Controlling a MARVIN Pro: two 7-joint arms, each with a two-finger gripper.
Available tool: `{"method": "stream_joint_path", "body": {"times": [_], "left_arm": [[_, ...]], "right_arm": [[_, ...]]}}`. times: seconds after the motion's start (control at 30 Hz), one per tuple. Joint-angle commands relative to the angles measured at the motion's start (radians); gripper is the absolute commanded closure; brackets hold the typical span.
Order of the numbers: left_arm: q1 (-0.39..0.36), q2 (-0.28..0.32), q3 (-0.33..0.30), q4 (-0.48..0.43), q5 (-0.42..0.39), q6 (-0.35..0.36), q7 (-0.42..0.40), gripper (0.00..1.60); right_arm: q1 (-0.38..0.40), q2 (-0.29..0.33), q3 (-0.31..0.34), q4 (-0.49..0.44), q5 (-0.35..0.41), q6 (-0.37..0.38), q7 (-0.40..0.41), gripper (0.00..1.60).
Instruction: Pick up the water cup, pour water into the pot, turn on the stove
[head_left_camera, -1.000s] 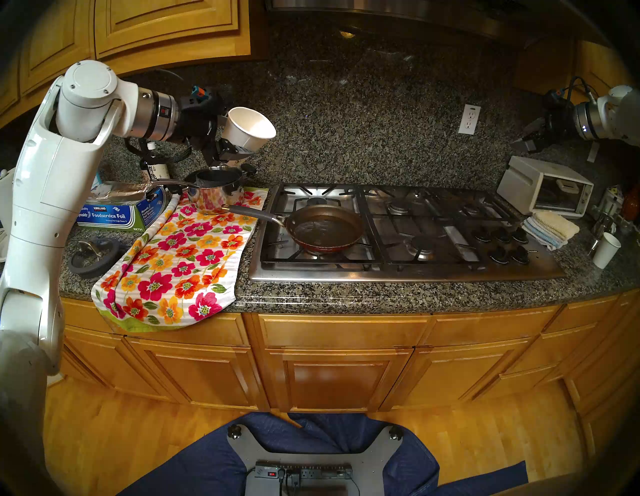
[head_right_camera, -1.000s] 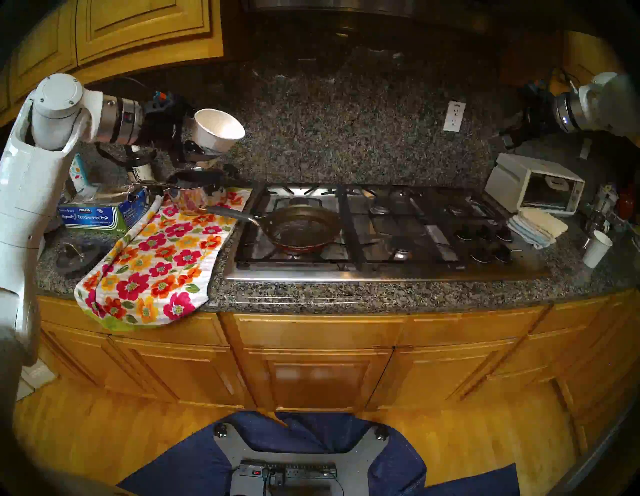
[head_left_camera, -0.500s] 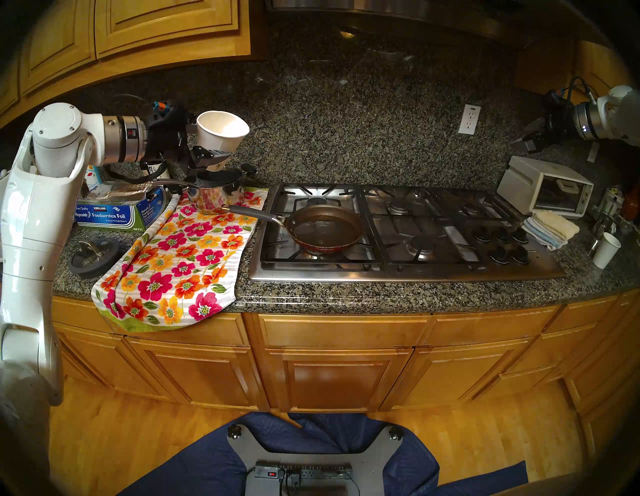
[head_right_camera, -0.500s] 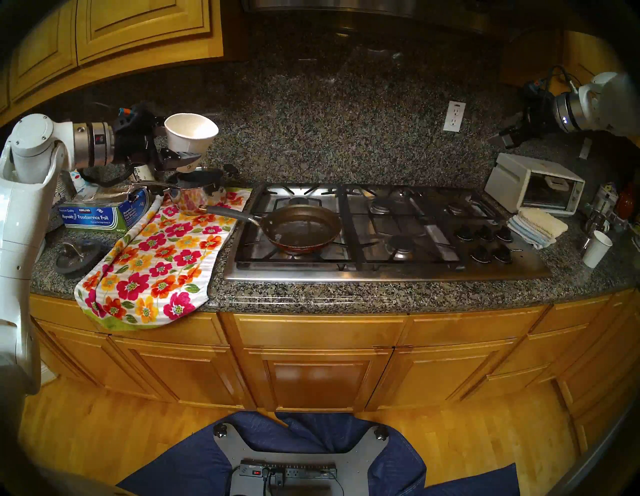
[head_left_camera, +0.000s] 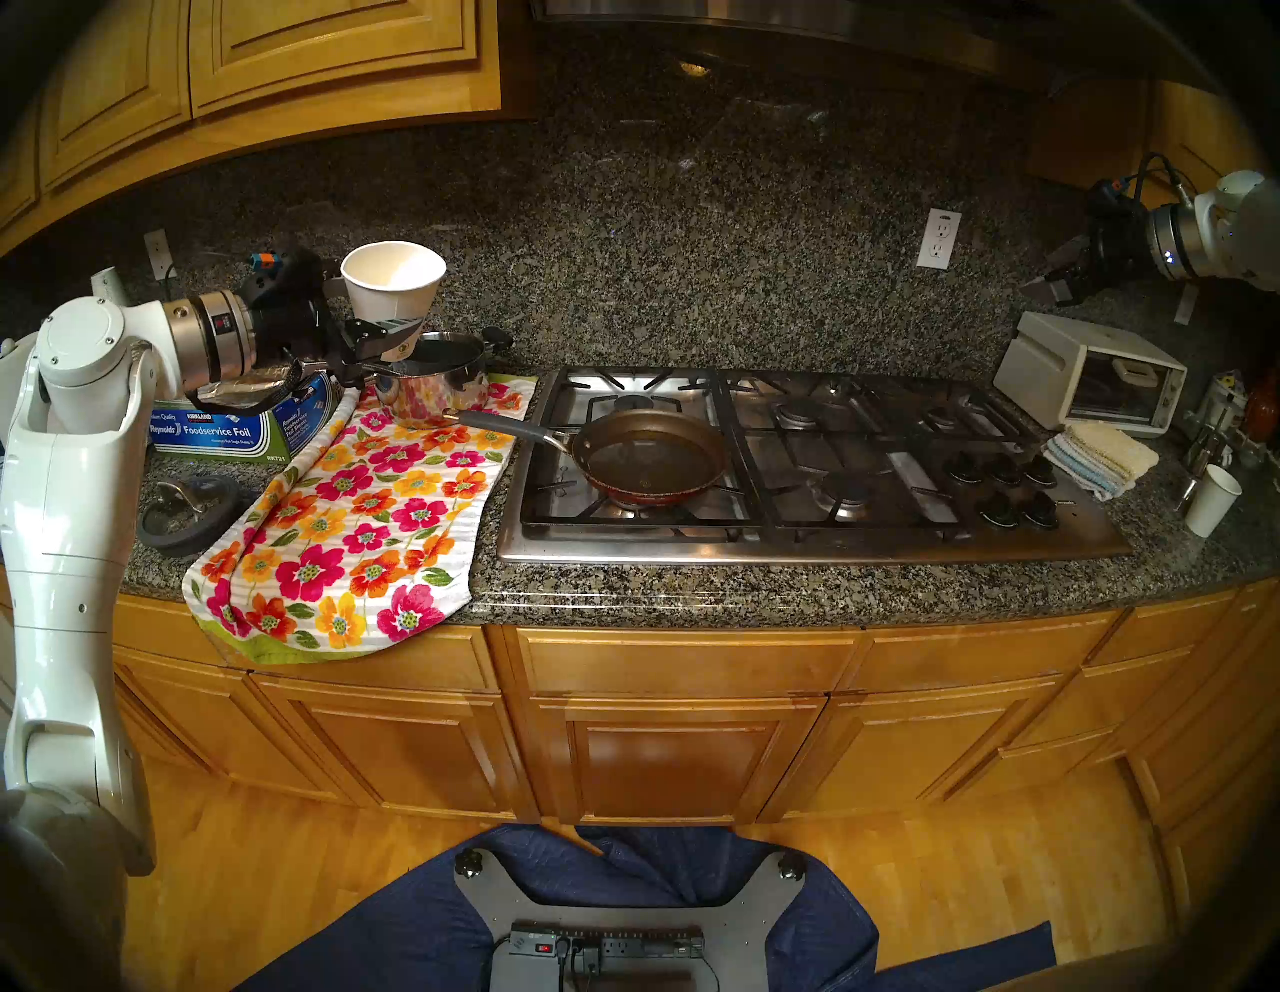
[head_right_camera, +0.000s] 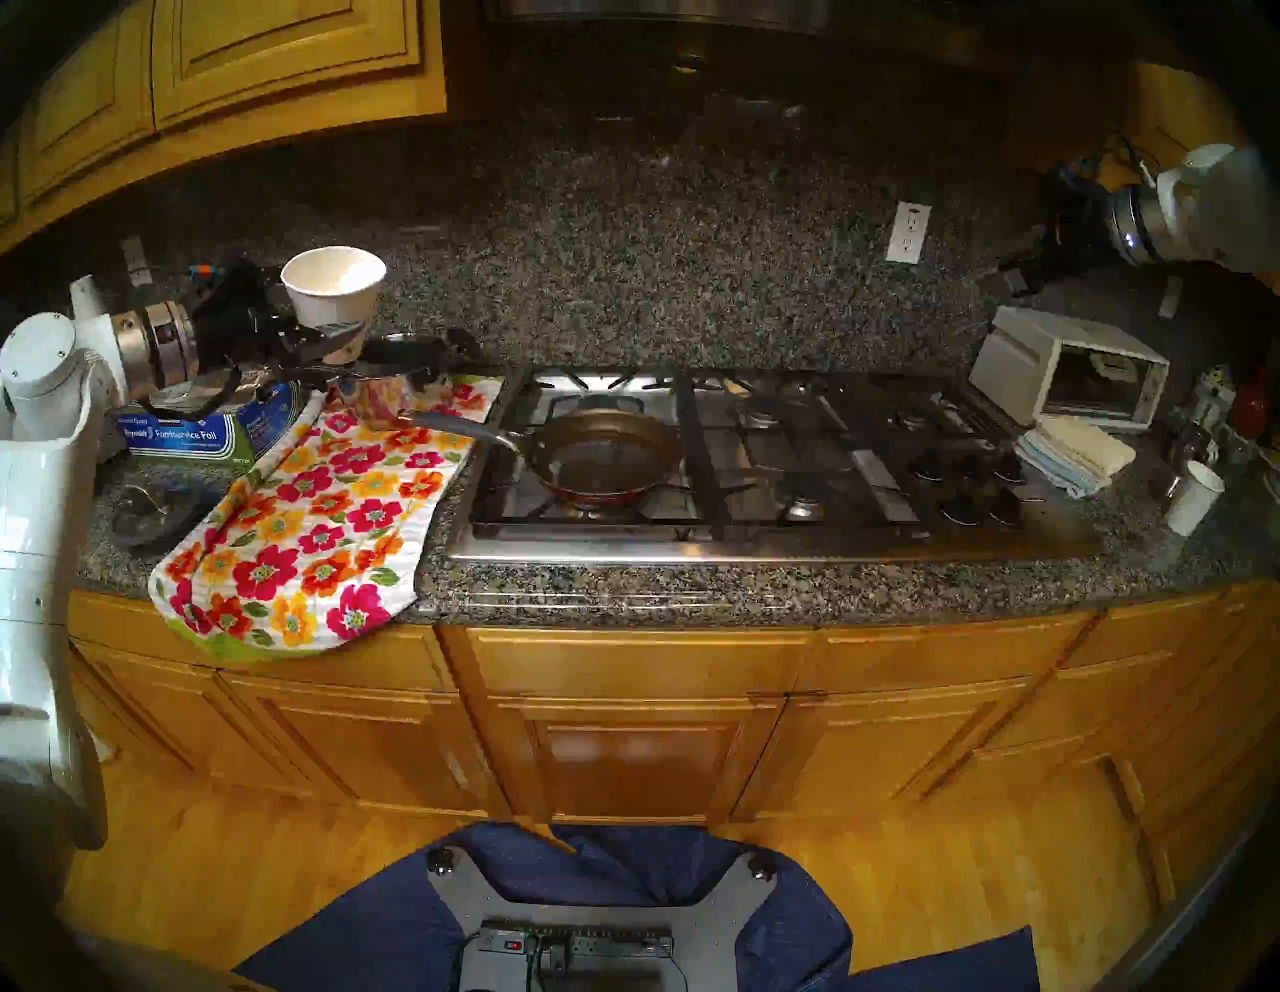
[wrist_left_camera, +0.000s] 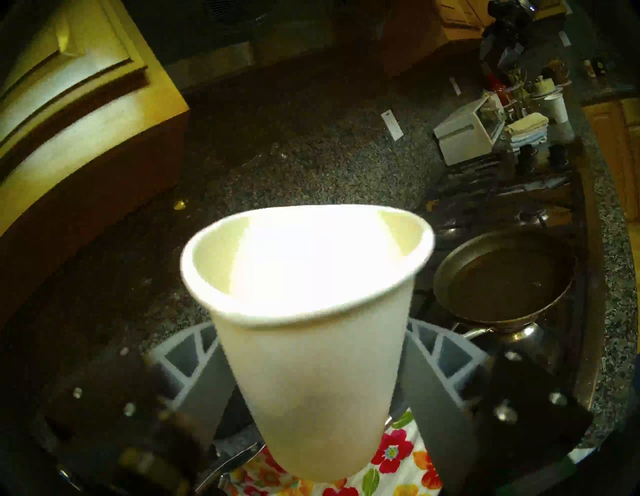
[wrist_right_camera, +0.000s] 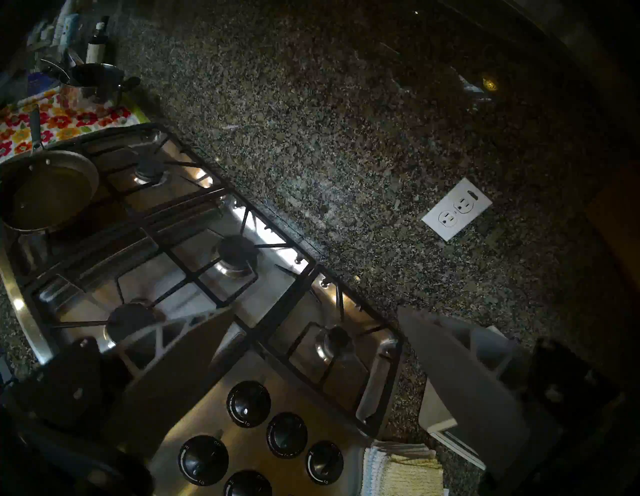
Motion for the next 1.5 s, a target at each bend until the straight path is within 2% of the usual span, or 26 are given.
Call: {"method": "stream_joint_path", "body": {"times": [0.0,0.37,0.73,1.17,1.47], "left_arm": [[0.081,-0.043,-0.095,-0.01,-0.026,-0.028,0.036,0.44],[0.136,-0.082,-0.176,0.005,-0.034,-0.045,0.063,0.38],[0.156,-0.111,-0.214,0.089,-0.086,-0.022,0.031,0.43],[0.196,-0.143,-0.236,0.149,-0.065,-0.114,0.017,0.41],[0.192,-0.163,-0.253,0.207,-0.066,-0.177,0.014,0.43]], "right_arm": [[0.032,-0.007,0.0,0.027,0.005,-0.001,-0.002,0.0],[0.032,-0.007,0.0,0.028,0.006,-0.001,-0.002,0.0],[0.032,-0.007,0.0,0.028,0.006,-0.001,-0.002,0.0],[0.032,-0.007,0.0,0.028,0.006,-0.001,-0.002,0.0],[0.032,-0.007,0.0,0.028,0.006,-0.001,-0.002,0.0]]}}
